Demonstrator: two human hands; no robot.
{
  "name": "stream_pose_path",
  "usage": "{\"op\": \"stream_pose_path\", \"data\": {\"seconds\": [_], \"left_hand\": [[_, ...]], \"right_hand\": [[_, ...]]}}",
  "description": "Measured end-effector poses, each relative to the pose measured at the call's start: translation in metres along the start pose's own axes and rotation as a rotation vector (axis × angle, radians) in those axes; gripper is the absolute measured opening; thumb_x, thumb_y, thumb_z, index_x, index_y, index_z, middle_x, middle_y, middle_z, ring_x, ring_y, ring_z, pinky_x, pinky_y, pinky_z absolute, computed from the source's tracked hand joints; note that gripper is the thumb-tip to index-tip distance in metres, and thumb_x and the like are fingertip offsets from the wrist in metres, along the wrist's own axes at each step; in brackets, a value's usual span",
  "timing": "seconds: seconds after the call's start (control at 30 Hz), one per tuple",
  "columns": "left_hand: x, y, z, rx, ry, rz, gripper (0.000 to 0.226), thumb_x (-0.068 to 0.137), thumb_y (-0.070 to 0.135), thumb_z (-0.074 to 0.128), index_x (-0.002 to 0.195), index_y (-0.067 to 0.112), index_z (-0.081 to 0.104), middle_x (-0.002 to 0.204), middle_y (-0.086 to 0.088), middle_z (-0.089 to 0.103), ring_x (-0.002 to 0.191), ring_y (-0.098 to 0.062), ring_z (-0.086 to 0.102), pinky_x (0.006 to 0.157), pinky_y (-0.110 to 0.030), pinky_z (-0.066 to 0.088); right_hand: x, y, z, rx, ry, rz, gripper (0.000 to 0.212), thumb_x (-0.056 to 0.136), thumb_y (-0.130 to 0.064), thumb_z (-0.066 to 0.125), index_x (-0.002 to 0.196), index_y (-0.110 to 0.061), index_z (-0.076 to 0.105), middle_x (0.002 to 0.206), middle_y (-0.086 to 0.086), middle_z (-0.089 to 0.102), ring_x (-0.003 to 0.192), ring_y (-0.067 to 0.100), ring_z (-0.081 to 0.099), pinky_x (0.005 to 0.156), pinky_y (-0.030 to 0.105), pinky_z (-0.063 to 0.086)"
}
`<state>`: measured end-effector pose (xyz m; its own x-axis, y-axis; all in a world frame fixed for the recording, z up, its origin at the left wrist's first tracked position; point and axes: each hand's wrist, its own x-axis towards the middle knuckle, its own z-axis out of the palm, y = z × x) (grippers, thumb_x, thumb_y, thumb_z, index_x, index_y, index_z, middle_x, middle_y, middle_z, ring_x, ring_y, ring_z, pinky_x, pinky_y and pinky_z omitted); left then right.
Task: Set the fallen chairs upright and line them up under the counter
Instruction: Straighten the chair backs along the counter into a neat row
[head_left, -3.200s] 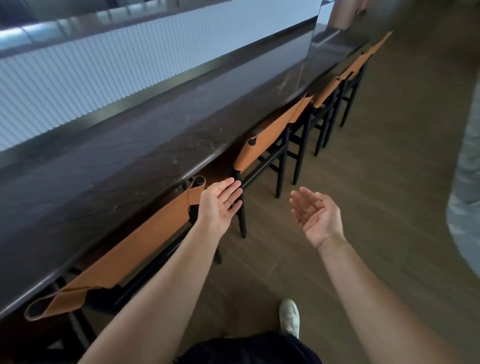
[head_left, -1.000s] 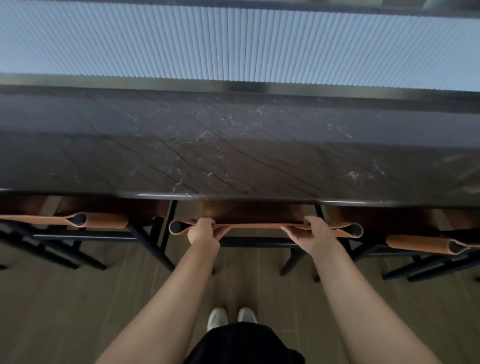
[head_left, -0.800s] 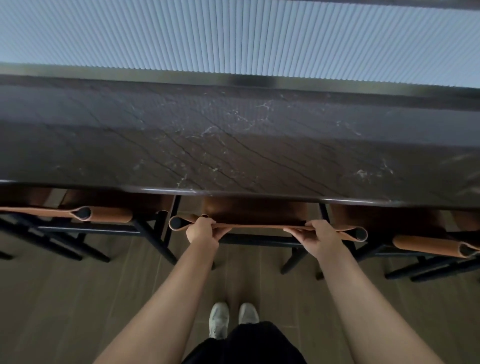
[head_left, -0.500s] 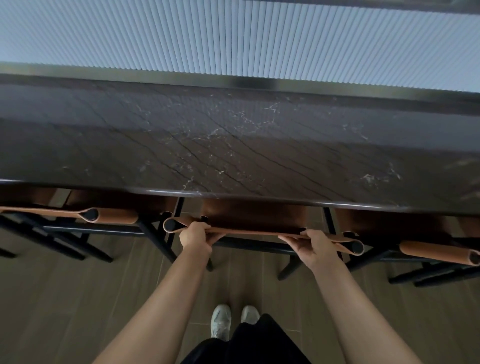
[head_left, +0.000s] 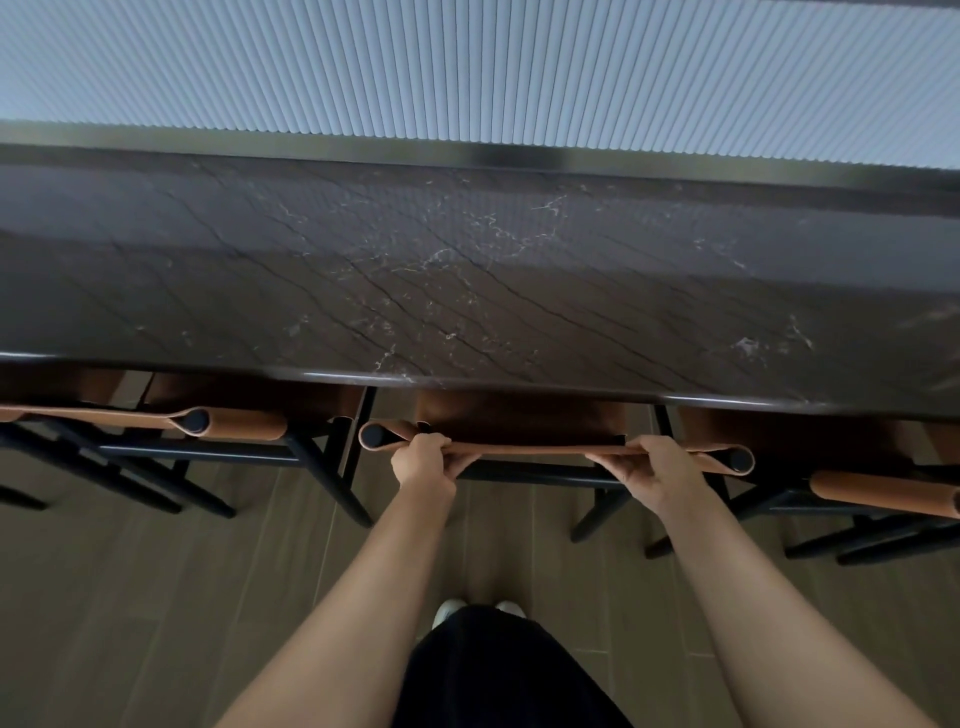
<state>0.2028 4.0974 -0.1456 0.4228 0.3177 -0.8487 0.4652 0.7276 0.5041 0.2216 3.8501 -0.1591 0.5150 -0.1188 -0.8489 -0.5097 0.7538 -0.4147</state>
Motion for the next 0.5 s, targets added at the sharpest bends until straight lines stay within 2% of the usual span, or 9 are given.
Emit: {"op": "stream_pose_path", "data": {"seconds": [0.1, 0.23, 0.33, 0.43, 0.5], "left_hand": [[0.001, -0.006, -0.008, -0.007, 0.002, 0.013, 0.023, 0.087, -0.015, 0.046, 0.103, 0.001, 0.049, 0.091, -0.017, 0.057, 0.076, -0.032, 0.061, 0.057, -0.041, 0.054], [0.006, -0.003, -0.017, -0.009, -0.002, 0.011, 0.026, 0.086, -0.017, 0.045, 0.105, 0.001, 0.049, 0.095, -0.018, 0.056, 0.082, -0.035, 0.061, 0.052, -0.041, 0.054], [0.011, 0.003, -0.015, 0.004, -0.021, -0.006, 0.022, 0.086, -0.017, 0.044, 0.095, 0.002, 0.050, 0.093, -0.018, 0.057, 0.080, -0.036, 0.063, 0.050, -0.042, 0.054], [0.021, 0.020, -0.013, 0.000, -0.030, -0.003, 0.021, 0.087, -0.017, 0.043, 0.094, 0.002, 0.049, 0.092, -0.019, 0.057, 0.080, -0.037, 0.062, 0.057, -0.044, 0.055], [0.029, 0.031, -0.014, -0.006, -0.061, -0.007, 0.024, 0.088, -0.017, 0.042, 0.103, 0.001, 0.047, 0.091, -0.019, 0.056, 0.079, -0.037, 0.060, 0.071, -0.049, 0.056]], "right_hand": [[-0.002, 0.002, -0.003, -0.014, -0.010, 0.004, 0.025, 0.092, 0.014, 0.037, 0.107, -0.005, 0.047, 0.114, 0.029, 0.047, 0.111, 0.055, 0.052, 0.056, 0.062, 0.056], [-0.006, 0.009, -0.004, -0.012, -0.007, -0.001, 0.030, 0.090, 0.015, 0.038, 0.110, -0.006, 0.047, 0.117, 0.030, 0.051, 0.099, 0.051, 0.059, 0.054, 0.059, 0.057], [-0.007, 0.010, -0.001, 0.014, -0.012, -0.008, 0.032, 0.091, 0.015, 0.039, 0.111, -0.007, 0.048, 0.114, 0.028, 0.052, 0.095, 0.050, 0.059, 0.052, 0.058, 0.056], [-0.005, 0.014, 0.013, -0.005, -0.014, 0.021, 0.024, 0.092, 0.013, 0.042, 0.107, -0.005, 0.049, 0.112, 0.028, 0.055, 0.094, 0.047, 0.062, 0.054, 0.057, 0.058], [-0.007, 0.021, 0.024, -0.011, -0.013, 0.017, 0.017, 0.092, 0.011, 0.045, 0.099, -0.004, 0.049, 0.109, 0.027, 0.057, 0.090, 0.044, 0.064, 0.051, 0.053, 0.058]]}}
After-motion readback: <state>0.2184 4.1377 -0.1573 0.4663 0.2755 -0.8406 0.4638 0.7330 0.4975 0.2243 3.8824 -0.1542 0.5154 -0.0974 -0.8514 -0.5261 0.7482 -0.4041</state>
